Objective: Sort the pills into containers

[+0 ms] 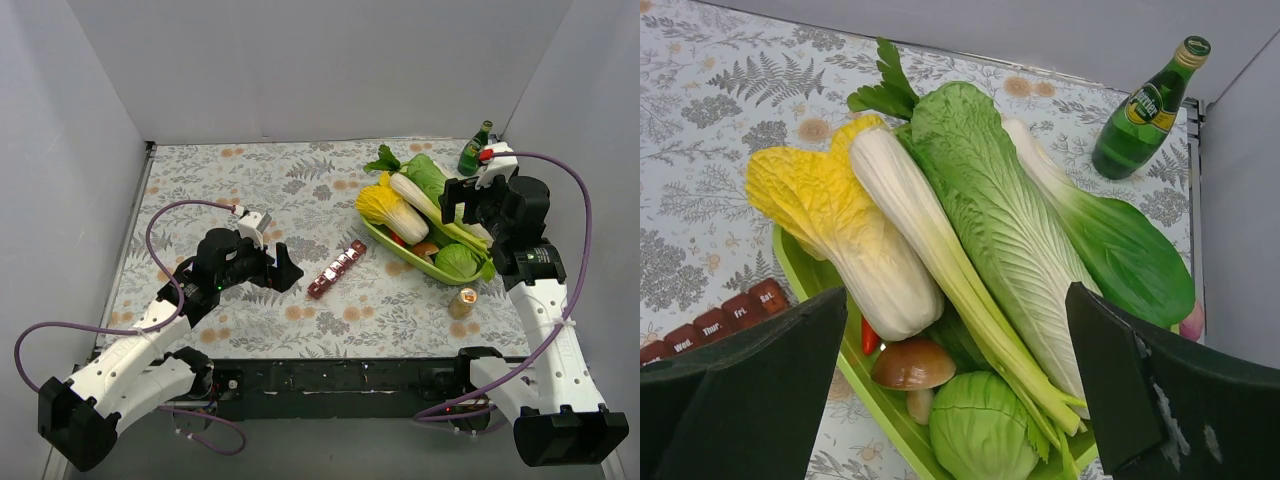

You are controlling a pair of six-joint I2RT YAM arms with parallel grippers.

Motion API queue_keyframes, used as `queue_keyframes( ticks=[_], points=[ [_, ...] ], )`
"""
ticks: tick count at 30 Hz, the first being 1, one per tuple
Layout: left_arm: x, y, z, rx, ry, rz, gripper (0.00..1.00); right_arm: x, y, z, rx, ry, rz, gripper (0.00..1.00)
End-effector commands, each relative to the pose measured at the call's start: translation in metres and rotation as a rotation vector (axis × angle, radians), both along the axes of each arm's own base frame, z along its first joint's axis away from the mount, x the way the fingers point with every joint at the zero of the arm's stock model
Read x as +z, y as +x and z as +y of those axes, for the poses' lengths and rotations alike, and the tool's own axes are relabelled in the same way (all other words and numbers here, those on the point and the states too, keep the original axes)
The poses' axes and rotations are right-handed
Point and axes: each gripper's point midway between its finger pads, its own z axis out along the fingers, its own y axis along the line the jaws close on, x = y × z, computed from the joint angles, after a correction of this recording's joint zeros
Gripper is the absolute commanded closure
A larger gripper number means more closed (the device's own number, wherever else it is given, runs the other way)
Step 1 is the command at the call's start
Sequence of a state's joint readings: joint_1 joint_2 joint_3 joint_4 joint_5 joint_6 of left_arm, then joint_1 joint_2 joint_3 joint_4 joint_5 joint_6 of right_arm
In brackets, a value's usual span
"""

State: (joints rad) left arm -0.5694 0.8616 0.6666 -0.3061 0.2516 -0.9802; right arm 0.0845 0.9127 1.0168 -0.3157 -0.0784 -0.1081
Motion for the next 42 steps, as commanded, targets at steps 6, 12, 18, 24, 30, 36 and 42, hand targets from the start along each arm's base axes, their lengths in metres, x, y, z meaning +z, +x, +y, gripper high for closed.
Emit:
queue_keyframes(
  ticks=[6, 12, 18, 24, 30, 36, 42],
  points=[
    [-0.011, -0.001, -0.010, -0.044, -0.015, 0.043, 0.02, -0.004, -0.014, 0.035, 0.280, -0.054, -0.013, 0.02],
    [-0.032, 0.001, -0.023, -0.077, 0.001, 0.079, 0.02, -0.037, -0.069, 0.096, 0.845, -0.094, -0.002, 0.02],
    [-0.062, -0.003, -0.056, -0.132, 0.095, 0.000, 0.02, -0.059, -0.083, 0.108, 0.952, -0.037, 0.028, 0.02],
    [-0.093, 0.013, -0.078, -0.103, 0.193, -0.038, 0.05, -0.065, -0.085, 0.109, 0.959, -0.024, 0.033, 0.02],
    [-0.132, 0.033, -0.070, -0.012, 0.384, -0.056, 0.14, -0.065, -0.087, 0.110, 0.963, -0.015, 0.027, 0.02],
    [-0.144, 0.027, -0.078, -0.086, 0.429, -0.061, 0.27, -0.071, -0.088, 0.110, 0.967, -0.003, 0.041, 0.02],
    [-0.153, 0.015, -0.074, -0.173, 0.458, -0.084, 0.66, -0.076, -0.089, 0.113, 1.000, 0.010, 0.055, 0.02]
  ],
)
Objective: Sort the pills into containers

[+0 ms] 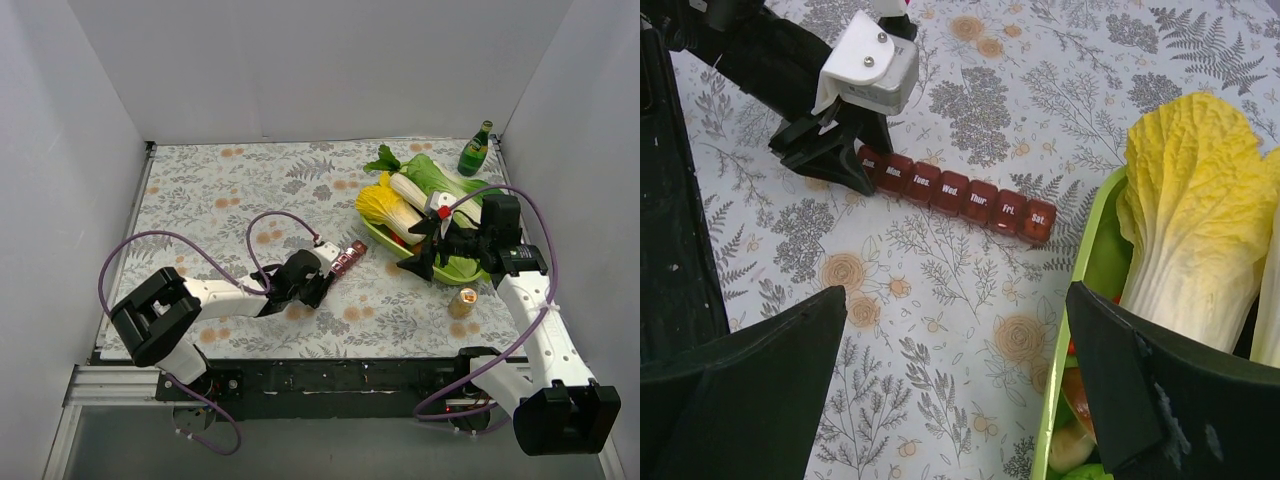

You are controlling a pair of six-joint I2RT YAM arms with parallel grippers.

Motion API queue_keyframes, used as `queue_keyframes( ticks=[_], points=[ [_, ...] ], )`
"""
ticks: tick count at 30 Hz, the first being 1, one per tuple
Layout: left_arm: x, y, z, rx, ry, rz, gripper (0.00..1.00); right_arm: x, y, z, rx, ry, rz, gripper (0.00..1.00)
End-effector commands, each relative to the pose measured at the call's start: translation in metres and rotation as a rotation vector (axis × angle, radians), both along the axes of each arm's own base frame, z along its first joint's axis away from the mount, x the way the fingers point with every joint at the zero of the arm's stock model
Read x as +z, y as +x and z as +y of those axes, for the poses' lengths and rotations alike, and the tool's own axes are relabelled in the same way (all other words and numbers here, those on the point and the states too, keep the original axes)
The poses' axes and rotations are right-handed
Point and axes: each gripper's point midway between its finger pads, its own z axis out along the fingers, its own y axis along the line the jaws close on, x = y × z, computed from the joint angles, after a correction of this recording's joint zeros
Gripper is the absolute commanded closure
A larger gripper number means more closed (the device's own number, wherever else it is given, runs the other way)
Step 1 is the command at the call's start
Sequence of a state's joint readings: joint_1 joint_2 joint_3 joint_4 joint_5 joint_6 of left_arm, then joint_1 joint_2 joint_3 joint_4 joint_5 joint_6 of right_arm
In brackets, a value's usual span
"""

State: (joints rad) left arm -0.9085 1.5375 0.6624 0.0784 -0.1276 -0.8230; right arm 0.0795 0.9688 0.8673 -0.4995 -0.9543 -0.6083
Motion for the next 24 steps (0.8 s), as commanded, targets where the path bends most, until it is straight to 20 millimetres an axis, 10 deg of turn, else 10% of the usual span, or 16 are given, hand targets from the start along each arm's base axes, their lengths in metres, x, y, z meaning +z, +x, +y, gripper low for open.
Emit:
queue_keyframes(
  ticks=[1, 10, 24],
  points=[
    [0.004, -0.005, -0.001, -0.086, 0.015, -0.045, 0.73, 0.000, -0.003, 0.006, 0.066, 0.023, -0.023, 0.02],
    [0.018, -0.040, 0.001, -0.548, 0.042, 0.006, 0.86, -0.042, -0.032, 0.033, 0.423, -0.133, -0.167, 0.02],
    [0.029, -0.050, 0.008, -0.654, -0.134, 0.147, 0.88, -0.086, -0.050, 0.092, 0.591, -0.143, -0.236, 0.03]
  ],
)
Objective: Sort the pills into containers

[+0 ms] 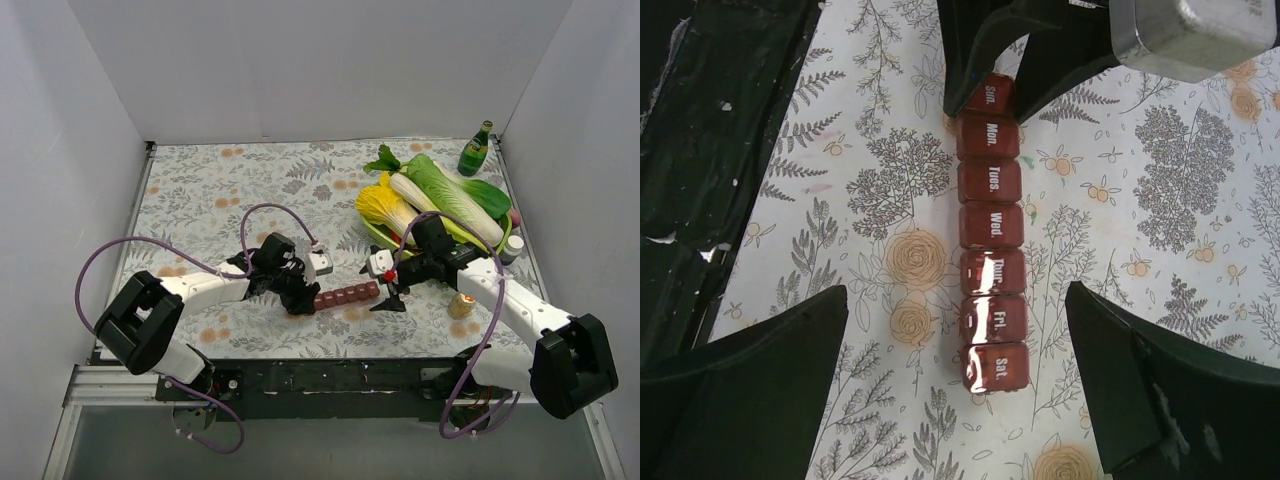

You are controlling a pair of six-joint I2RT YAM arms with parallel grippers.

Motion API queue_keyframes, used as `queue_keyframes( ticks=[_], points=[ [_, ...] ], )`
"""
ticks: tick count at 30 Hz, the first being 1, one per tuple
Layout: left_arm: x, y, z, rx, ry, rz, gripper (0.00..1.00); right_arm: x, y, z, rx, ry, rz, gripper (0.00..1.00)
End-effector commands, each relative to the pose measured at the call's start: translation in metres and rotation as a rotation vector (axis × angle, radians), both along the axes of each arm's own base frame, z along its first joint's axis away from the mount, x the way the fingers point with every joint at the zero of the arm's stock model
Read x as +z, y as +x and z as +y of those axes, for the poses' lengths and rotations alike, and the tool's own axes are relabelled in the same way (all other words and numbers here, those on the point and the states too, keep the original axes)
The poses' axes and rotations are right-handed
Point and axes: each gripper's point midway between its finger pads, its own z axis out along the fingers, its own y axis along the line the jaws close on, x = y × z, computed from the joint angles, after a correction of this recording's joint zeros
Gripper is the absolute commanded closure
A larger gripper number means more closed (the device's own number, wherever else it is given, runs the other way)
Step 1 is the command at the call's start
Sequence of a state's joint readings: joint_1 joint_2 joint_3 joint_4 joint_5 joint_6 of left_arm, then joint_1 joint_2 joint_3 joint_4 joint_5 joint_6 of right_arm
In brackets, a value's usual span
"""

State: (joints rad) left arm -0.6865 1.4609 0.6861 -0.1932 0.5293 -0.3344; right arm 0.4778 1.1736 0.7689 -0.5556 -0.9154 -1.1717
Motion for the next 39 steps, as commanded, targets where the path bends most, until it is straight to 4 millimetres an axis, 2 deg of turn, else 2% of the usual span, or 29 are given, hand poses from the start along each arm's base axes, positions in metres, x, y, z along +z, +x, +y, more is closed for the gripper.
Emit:
queue_keyframes(
  ticks=[1, 8, 10, 21, 24, 28, 34, 39],
  points=[
    [0.019, -0.006, -0.012, -0.076, -0.079, 0.015, 0.88, -0.001, 0.009, 0.021, 0.001, 0.057, 0.010, 0.04],
    [0.016, -0.007, -0.010, -0.034, -0.097, 0.003, 0.90, -0.027, 0.010, 0.044, -0.033, 0.032, 0.085, 0.08],
    [0.015, -0.006, -0.008, -0.020, -0.104, -0.012, 0.90, -0.036, 0.005, 0.048, -0.029, 0.016, 0.115, 0.09],
    [0.015, -0.003, -0.006, -0.008, -0.111, -0.057, 0.91, -0.075, 0.014, 0.061, -0.026, -0.079, -0.002, 0.10],
    [0.014, -0.002, -0.006, -0.003, -0.109, -0.066, 0.91, -0.078, 0.014, 0.066, -0.010, -0.086, -0.003, 0.13],
    [0.014, 0.001, -0.004, 0.003, -0.101, -0.080, 0.91, -0.081, 0.016, 0.069, -0.003, -0.109, 0.023, 0.23],
    [0.014, 0.003, -0.004, 0.010, -0.097, -0.095, 0.91, -0.084, 0.018, 0.073, -0.002, -0.120, 0.050, 0.34],
    [0.013, 0.002, -0.002, 0.012, -0.090, -0.100, 0.92, -0.087, 0.017, 0.076, -0.009, -0.126, 0.103, 0.39]
  ],
)
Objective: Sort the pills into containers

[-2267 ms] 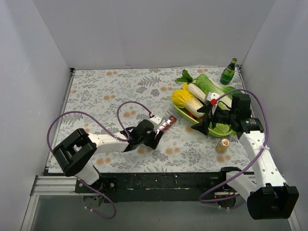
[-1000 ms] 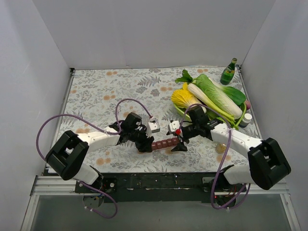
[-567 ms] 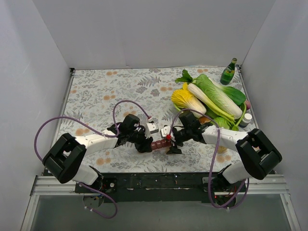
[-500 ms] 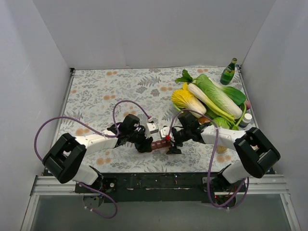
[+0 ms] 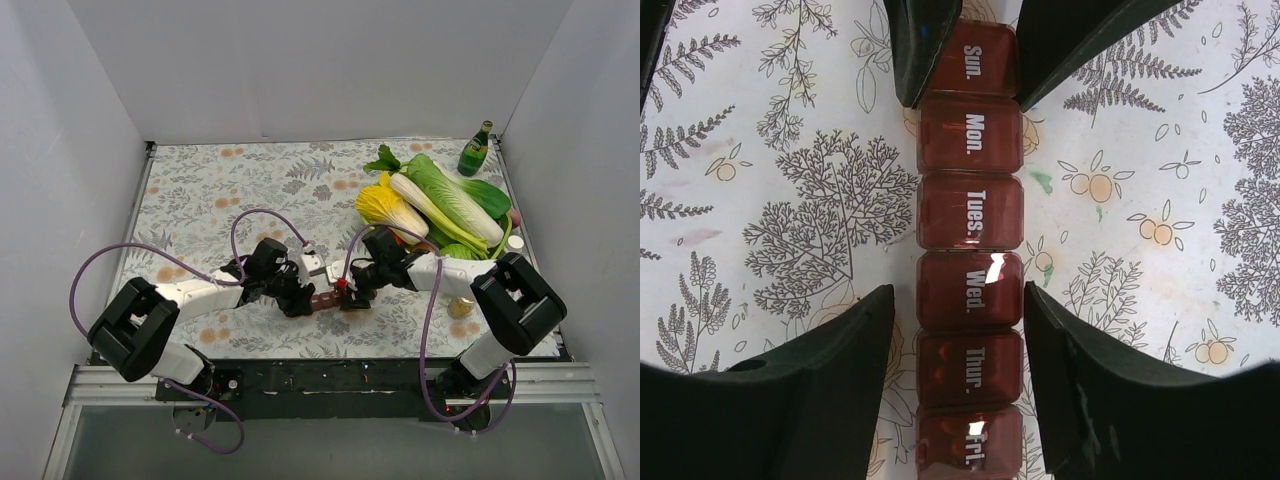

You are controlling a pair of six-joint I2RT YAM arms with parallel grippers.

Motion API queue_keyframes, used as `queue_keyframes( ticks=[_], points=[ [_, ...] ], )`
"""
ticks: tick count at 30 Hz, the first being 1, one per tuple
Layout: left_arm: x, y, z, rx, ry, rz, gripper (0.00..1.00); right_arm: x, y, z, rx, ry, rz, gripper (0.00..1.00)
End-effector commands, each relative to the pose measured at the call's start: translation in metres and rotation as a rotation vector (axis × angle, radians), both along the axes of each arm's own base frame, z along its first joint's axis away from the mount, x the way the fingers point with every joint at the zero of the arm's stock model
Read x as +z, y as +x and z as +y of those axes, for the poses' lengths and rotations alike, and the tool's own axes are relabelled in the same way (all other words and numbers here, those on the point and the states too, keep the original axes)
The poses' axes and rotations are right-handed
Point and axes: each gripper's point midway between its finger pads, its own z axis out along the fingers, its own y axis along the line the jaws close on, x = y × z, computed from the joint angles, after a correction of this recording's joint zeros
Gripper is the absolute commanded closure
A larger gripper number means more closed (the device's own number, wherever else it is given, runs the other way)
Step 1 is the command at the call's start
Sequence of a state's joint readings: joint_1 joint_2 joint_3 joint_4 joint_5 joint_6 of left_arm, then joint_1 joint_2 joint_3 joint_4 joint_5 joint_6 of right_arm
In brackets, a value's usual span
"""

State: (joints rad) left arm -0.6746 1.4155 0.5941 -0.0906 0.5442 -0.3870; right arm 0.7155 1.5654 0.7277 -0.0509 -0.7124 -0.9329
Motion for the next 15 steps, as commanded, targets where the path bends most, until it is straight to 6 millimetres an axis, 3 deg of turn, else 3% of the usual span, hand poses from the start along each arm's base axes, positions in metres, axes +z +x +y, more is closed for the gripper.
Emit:
queue_keyframes(
  ticks=[1, 15],
  points=[
    [0.017, 0.009, -0.007, -0.024, -0.040, -0.107, 0.92, 0.007, 0.001, 0.011, -0.014, 0.007, 0.063, 0.41],
    [0.012, 0.010, -0.003, -0.003, -0.016, -0.129, 0.94, 0.019, -0.003, 0.012, -0.077, 0.060, 0.197, 0.60]
  ],
)
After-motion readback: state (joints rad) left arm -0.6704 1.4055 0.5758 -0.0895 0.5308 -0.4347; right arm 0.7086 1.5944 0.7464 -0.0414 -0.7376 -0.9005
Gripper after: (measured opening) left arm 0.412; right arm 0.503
